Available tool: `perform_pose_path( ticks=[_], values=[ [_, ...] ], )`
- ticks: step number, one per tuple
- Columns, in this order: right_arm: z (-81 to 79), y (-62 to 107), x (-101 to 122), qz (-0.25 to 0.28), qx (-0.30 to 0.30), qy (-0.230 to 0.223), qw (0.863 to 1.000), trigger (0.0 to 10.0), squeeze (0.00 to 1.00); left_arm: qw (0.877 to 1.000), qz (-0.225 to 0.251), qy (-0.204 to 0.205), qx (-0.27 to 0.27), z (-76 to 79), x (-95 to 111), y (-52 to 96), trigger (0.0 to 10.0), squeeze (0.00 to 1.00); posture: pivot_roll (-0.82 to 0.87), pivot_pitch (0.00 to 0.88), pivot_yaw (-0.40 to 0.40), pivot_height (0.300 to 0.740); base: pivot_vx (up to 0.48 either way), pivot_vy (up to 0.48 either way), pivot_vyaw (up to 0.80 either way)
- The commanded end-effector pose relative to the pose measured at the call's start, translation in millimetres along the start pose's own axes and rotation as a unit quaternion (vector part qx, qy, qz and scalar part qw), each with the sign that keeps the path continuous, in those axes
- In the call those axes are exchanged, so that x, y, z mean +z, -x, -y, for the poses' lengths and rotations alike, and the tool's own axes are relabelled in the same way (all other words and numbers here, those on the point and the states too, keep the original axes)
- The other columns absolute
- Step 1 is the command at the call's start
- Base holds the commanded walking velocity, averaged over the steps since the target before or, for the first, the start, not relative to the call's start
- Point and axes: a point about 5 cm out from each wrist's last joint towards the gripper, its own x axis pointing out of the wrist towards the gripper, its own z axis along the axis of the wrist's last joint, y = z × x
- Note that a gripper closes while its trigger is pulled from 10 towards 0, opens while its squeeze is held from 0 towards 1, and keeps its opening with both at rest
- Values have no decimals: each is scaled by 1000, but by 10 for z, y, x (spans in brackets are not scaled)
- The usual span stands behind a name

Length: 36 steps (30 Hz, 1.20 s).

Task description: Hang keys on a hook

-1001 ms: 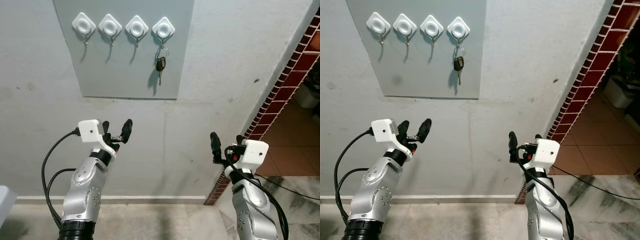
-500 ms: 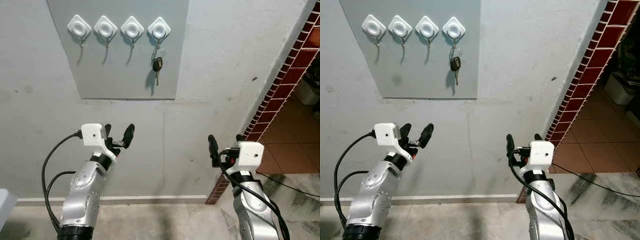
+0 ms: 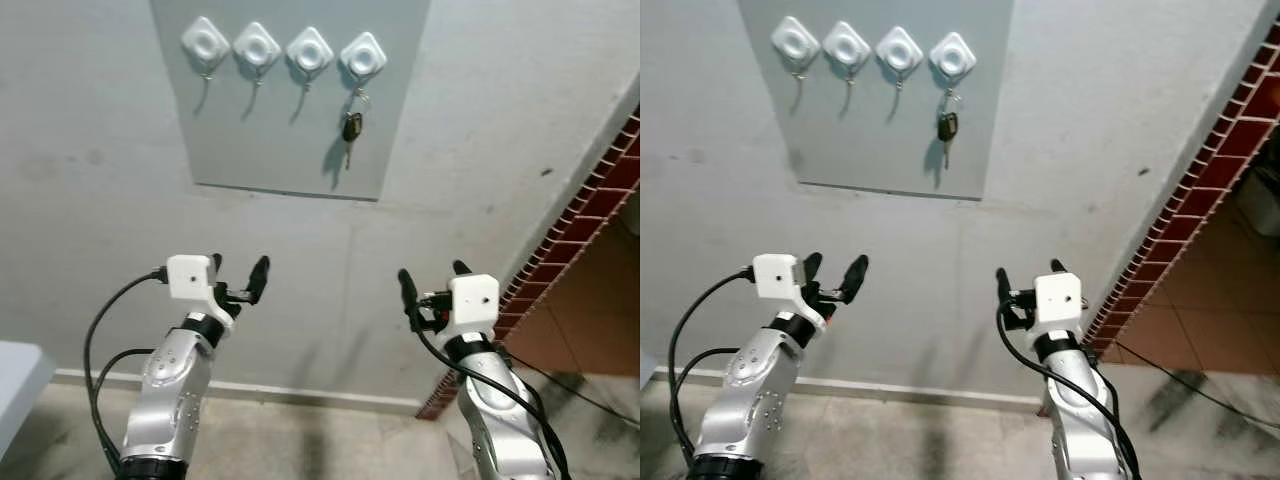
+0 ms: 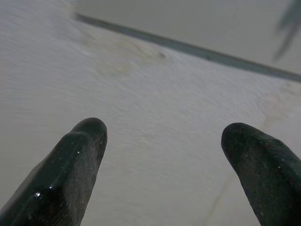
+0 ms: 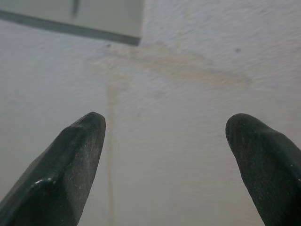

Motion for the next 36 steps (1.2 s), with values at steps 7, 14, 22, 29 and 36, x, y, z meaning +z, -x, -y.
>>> perform_pose_path(
  ticks=[7, 14, 22, 29, 36],
  values=[
    [20, 2, -36, -7, 1, -1, 1000, 10000, 0, 1000, 0, -2, -5, 45, 4, -37, 10000, 0, -33, 0, -20, 740, 0, 0, 800],
    [3, -16, -38, -6, 4, -2, 1000, 10000, 0, 1000, -2, -7, 1, 30, -3, -51, 10000, 0, -30, 0, -20, 740, 0, 0, 800],
    [-12, -35, -30, -3, 6, -6, 1000, 10000, 0, 1000, 2, -7, -1, 18, 43, -83, 10000, 0, -28, 0, -13, 740, 0, 0, 800],
    [-23, -59, -24, 0, 10, -6, 1000, 10000, 0, 1000, 6, -1, 0, 12, 57, -96, 10000, 0, -20, 0, -15, 740, 0, 0, 800],
    [-25, -90, -21, 1, 13, -7, 1000, 10000, 0, 1000, 10, -5, 1, 4, 71, -99, 10000, 0, -14, 0, -18, 740, 0, 0, 800]
  ],
)
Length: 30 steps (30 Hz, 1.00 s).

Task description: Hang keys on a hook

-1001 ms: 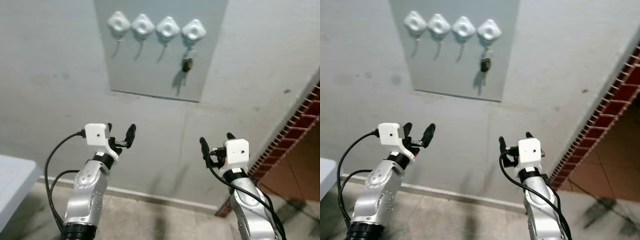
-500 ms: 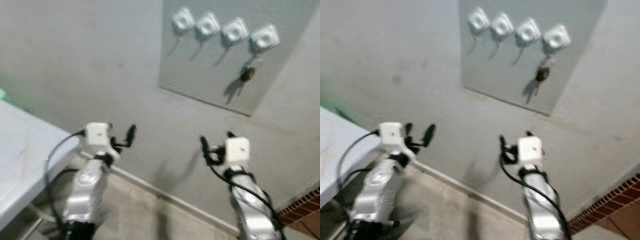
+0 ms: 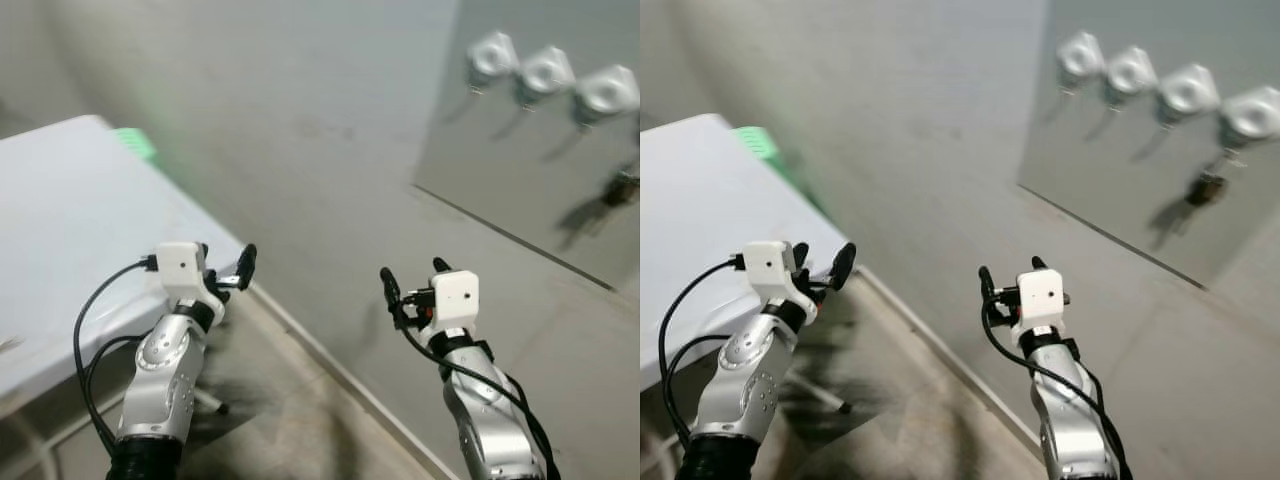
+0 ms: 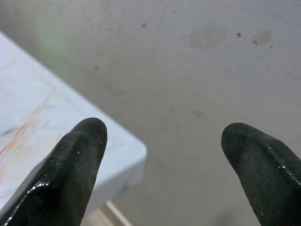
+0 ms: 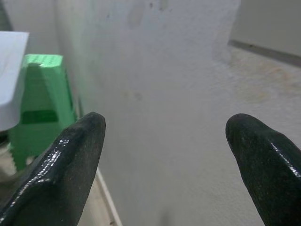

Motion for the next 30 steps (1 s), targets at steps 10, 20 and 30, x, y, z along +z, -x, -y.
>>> perform_pose_path(
  ticks=[10, 20, 30],
  values=[
    [22, -58, 13, 1, 7, 0, 1000, 10000, 0, 1000, 11, -9, 5, -5, 50, -11, 10000, 0, 4, 0, -38, 740, 0, 0, 800],
    [-9, -98, 33, 3, 16, -1, 1000, 10000, 0, 1000, 12, -6, 14, -15, 44, 4, 10000, 0, 10, 0, -48, 740, 0, 0, 800],
    [-13, -101, 32, 4, 22, 0, 1000, 10000, 0, 1000, 9, -6, 22, -29, 29, 26, 10000, 0, 14, 0, -54, 740, 0, 0, 800]
  ],
)
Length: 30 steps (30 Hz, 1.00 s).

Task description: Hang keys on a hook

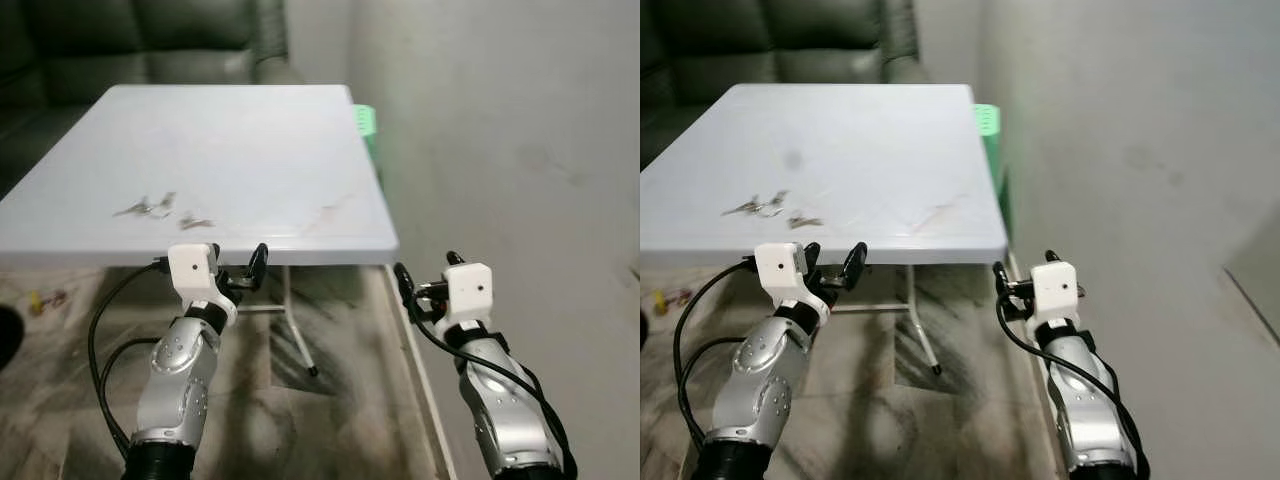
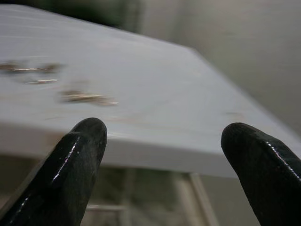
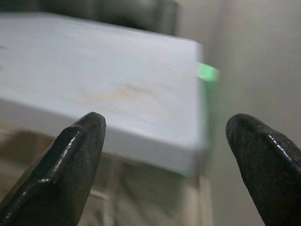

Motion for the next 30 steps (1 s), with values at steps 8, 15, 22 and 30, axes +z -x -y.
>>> perform_pose_path(
  ticks=[8, 15, 22, 30],
  values=[
    [15, 6, 17, 5, 0, -27, 1000, 10000, 0, 1000, 2, 7, 0, 36, 34, -32, 10000, 0, 13, 0, -53, 740, 0, 0, 0],
    [13, 5, 21, 7, 1, -30, 1000, 10000, 0, 1000, 3, 16, 1, 35, 38, -46, 10000, 0, 12, 0, -53, 740, 0, 150, 0],
    [5, 1, 25, 8, 4, -32, 999, 10000, 0, 1000, 5, 22, 0, 40, 53, -61, 10000, 0, 12, 0, -54, 740, 0, 354, 0],
    [-3, 1, 18, 7, 6, -33, 999, 10000, 0, 1000, 6, 25, 0, 36, 53, -66, 10000, 0, 13, 0, -54, 740, 0, 349, 0]
  ],
)
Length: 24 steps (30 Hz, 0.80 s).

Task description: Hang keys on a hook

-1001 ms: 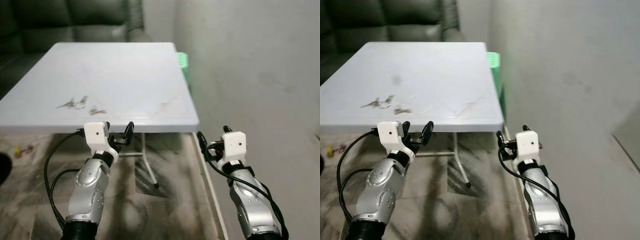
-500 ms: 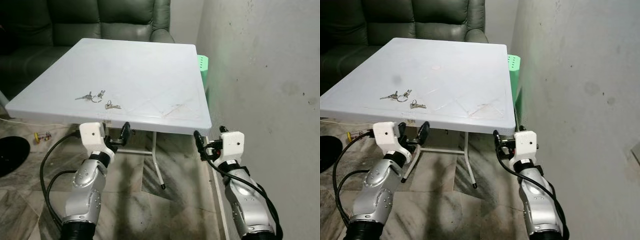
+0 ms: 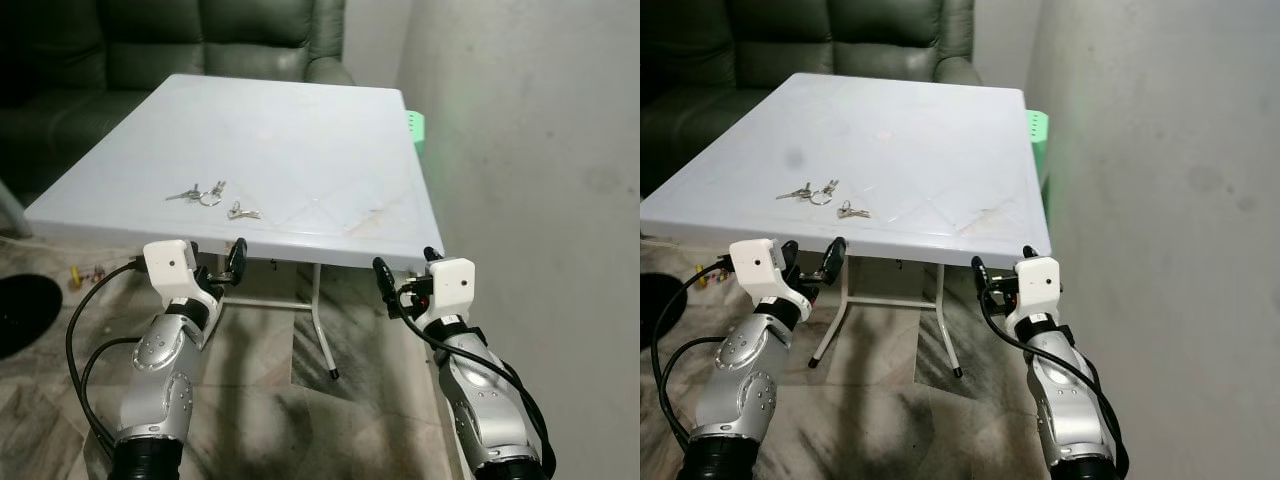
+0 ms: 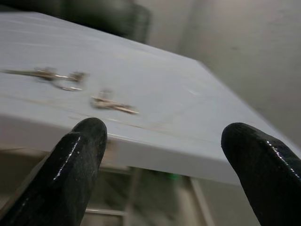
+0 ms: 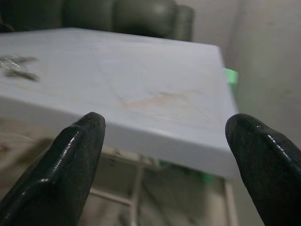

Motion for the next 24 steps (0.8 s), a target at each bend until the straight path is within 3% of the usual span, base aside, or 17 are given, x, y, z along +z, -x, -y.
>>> perform_pose_path(
  ticks=[1, 24],
  values=[
    [-61, -44, 66, 13, 6, -6, 1000, 10000, 0, 1000, 1, -5, 12, -85, 37, 1, 10000, 0, 13, 0, -54, 740, 0, 270, 0],
    [-80, -40, 57, 12, 7, -9, 1000, 10000, 0, 1000, 0, -3, 12, -94, 38, -5, 10000, 0, 13, 0, -52, 740, 0, 294, 0]
  ],
)
